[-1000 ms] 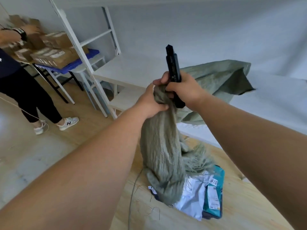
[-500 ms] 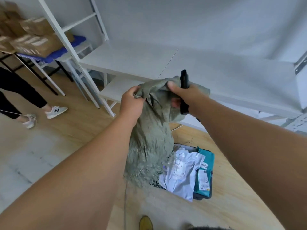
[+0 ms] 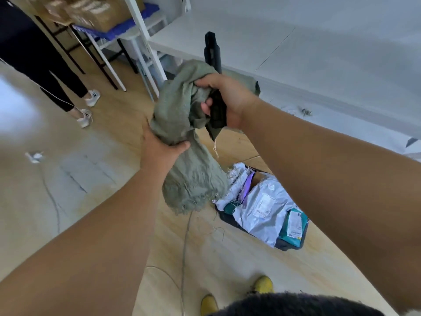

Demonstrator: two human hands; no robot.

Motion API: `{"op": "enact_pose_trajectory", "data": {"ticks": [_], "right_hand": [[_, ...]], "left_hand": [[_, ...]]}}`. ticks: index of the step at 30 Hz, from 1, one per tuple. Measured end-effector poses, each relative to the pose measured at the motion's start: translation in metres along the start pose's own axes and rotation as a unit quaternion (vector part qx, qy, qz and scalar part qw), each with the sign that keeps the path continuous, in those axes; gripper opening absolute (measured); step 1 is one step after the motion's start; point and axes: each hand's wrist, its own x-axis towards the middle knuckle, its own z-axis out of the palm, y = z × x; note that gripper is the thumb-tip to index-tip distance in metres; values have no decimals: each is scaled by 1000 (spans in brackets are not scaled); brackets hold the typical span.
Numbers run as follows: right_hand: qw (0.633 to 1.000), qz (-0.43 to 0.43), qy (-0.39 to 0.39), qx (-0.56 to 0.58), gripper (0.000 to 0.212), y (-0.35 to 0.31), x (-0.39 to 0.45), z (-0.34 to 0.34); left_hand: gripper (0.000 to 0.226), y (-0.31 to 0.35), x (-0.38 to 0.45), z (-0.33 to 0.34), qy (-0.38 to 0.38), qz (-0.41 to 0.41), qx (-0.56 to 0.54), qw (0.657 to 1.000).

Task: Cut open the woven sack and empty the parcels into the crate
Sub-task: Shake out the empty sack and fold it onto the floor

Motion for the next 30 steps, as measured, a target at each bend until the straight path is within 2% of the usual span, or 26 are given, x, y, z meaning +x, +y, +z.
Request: {"op": "enact_pose_trajectory", "data": {"ticks": [2, 3, 4, 6, 8, 11, 16, 19, 22, 30], "right_hand": [[1000, -5, -5, -16, 13, -1, -3, 12], [999, -13, -2, -36, 14, 2, -4, 16], [998, -22, 1, -60, 13, 6, -5, 20], [995, -32, -1, -99, 10, 20, -6, 25], [992, -32, -30, -120, 8, 39, -8, 29], [991, -15, -81, -101, 9, 63, -15, 46], [991, -35, -47, -120, 21, 69, -25, 89], [991, -50, -50, -118, 28, 69, -30, 115], [989, -65, -51, -126, 31, 72, -34, 138], [987, -96, -58, -114, 27, 87, -43, 179]], "left_hand": [[48, -3, -11, 3, -31, -46, 8, 998], [31, -5, -14, 2, -25, -70, 34, 997], [23, -8, -16, -1, -16, -85, 43, 995], [8, -24, -12, -14, 14, -96, -6, 995], [15, -37, -12, -39, 58, -116, -64, 990], [9, -53, -16, -77, 172, -80, -39, 981], [30, -46, -28, -135, 300, -6, 6, 954], [39, -53, -25, -161, 331, 79, -9, 940], [41, -61, -29, -183, 365, 127, 19, 922], [44, -89, -29, -217, 406, 158, 65, 898]]}}
